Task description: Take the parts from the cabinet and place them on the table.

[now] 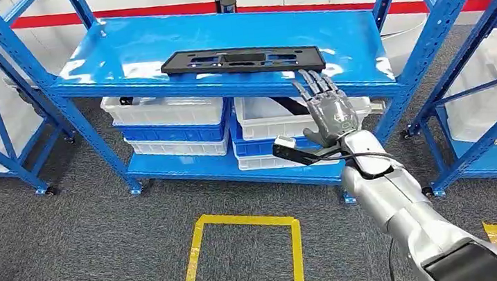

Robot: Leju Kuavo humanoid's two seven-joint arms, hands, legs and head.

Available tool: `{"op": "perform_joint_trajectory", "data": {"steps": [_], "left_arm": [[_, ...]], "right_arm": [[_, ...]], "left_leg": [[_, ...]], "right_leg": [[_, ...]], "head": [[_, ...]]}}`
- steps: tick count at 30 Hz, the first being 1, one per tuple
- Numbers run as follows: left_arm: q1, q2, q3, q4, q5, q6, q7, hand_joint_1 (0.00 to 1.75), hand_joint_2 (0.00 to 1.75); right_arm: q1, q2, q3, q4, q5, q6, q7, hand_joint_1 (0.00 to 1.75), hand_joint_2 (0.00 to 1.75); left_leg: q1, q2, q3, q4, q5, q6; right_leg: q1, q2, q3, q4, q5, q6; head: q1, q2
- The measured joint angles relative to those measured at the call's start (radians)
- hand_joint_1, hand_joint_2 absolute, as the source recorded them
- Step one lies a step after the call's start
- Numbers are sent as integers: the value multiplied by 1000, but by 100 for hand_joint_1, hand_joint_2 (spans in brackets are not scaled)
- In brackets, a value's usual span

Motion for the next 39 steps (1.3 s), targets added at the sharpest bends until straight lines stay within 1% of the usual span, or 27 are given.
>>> {"op": "perform_joint_trajectory", "data": {"steps": [1,5,7,8,9,12,13,14,15,17,18,19,21,23,24,25,26,28,29,30,32,33,34,35,37,38,39], "left_arm": [[0,2,0,0,0,0,-2,0,0],[-5,3,0,0,-1,-6,-6,0,0],[-8,4,0,0,-3,-9,-6,0,0],[-9,3,0,0,-3,-9,-5,0,0],[-11,3,0,0,-3,-8,-5,0,0],[-13,5,0,0,-3,0,-1,0,0],[-12,4,0,0,-3,0,0,0,0],[-11,3,0,0,-3,2,0,0,0],[-10,3,0,0,-2,2,0,0,0],[-10,3,0,0,-2,3,0,0,0],[-11,3,0,0,-2,3,0,0,0],[-12,4,0,0,-2,3,0,0,0],[-10,3,0,0,-1,5,0,0,0],[-9,4,0,0,0,6,-1,0,0],[-10,4,0,0,0,7,-1,0,0],[-13,4,0,0,0,7,-2,0,0],[-14,4,0,0,0,7,-1,0,0],[-13,4,0,0,0,7,-1,0,0],[-12,4,0,0,0,7,0,0,0],[-10,4,0,0,0,8,0,0,0],[-10,5,0,1,0,9,0,0,0],[-10,6,0,1,0,9,1,0,0],[-12,6,0,2,0,9,2,0,0],[-15,6,0,2,-2,9,2,0,0],[-13,6,0,2,-2,9,5,0,0],[-13,3,0,2,-2,10,5,0,0],[-12,1,0,2,-2,10,4,0,0]], "right_arm": [[0,0,0,0,1,-3,3,0,175],[0,0,0,0,6,-9,7,0,175],[0,-1,0,0,10,-10,9,0,175],[0,-3,-1,1,12,-10,9,0,175],[-6,-2,-1,1,13,-10,9,0,175],[-14,1,0,3,14,-9,6,0,175],[-12,1,0,5,15,-9,5,0,175],[-12,1,0,9,14,-9,2,0,175],[-13,0,0,12,14,-9,1,0,175],[-18,0,0,14,12,-9,-1,0,175],[-18,0,0,15,12,-9,-2,0,175],[-21,1,0,19,11,-9,-3,0,175],[-19,5,0,22,11,-10,-5,0,175],[-21,6,0,25,10,-10,-5,0,175],[-25,6,0,25,10,-11,-6,0,175],[-29,8,0,26,10,-11,-7,0,175],[-30,9,0,27,9,-11,-9,0,175],[-26,9,0,32,8,-11,-10,0,175],[-25,9,0,35,8,-11,-13,0,175],[-24,10,0,38,8,-11,-13,0,175],[-27,11,0,41,8,-12,-13,0,175],[-28,11,0,42,8,-13,-13,0,175],[-32,11,0,45,7,-14,-13,0,175],[-33,11,0,47,6,-16,-13,0,175],[-32,13,0,48,5,-17,-16,0,175],[-35,15,0,47,5,-18,-16,0,175],[-35,11,-2,48,3,-19,-16,0,175]], "left_leg": [[2,0,-1,2,-2,2],[-1,1,-5,7,-8,11],[2,2,7,-12,-8,33],[10,4,19,-21,-2,35],[10,5,22,-21,-1,37],[11,12,19,-20,-3,37],[11,11,19,-20,-4,36],[11,10,20,-20,-6,33],[13,8,23,-18,-9,29],[18,5,37,-16,-20,16],[19,6,40,-15,-25,9],[15,4,38,-12,-29,3],[15,5,34,-4,-32,-10],[20,19,30,1,-40,-16],[19,50,15,32,-48,-21],[19,66,-17,91,-64,-26],[22,73,-71,175,-93,-30],[22,76,-165,300,-131,-33],[22,76,-183,299,-114,-32],[22,76,-179,258,-73,-30],[21,79,-114,80,57,-17],[16,88,-87,14,86,-10],[5,96,-93,13,47,-7],[1,92,-83,8,41,0],[-2,85,-79,7,52,8],[3,81,-58,-8,57,13],[5,80,-46,-20,58,17]], "right_leg": [[-9,0,-2,1,0,1],[-8,0,-2,-8,1,4],[-2,0,3,16,27,32],[-4,-8,-7,26,8,23],[-2,-19,-20,56,-9,21],[2,-23,-149,277,-101,4],[5,-24,-182,327,-111,1],[5,-24,-188,316,-97,10],[5,-24,-169,259,-64,26],[0,-24,-86,58,37,52],[1,-21,-71,18,51,45],[16,-24,-76,11,13,12],[18,-26,-66,15,41,-23],[8,-30,-51,12,39,-36],[10,-31,-45,10,36,-44],[12,-33,-41,10,32,-50],[15,-35,-36,10,26,-58],[19,-40,-27,10,15,-66],[20,-40,-21,10,11,-66],[21,-40,-12,10,3,-65],[22,-41,13,9,-13,-61],[22,-43,17,6,-21,-58],[27,-44,23,3,-23,-53],[27,-44,19,1,-26,-49],[29,-47,24,-8,-35,-35],[47,-48,38,-14,-42,-26],[34,-47,33,9,-49,-26]], "head": [[-2,0],[-2,0],[-3,0],[-1,0],[1,0],[6,0],[7,0],[7,0],[9,0],[10,0],[10,0],[11,0],[2,0],[2,0],[1,0],[-6,0],[-8,0],[-8,0],[-8,0],[-8,0],[-8,0],[-8,0],[-6,0],[-10,0],[-8,0],[-8,0],[-7,0]]}}
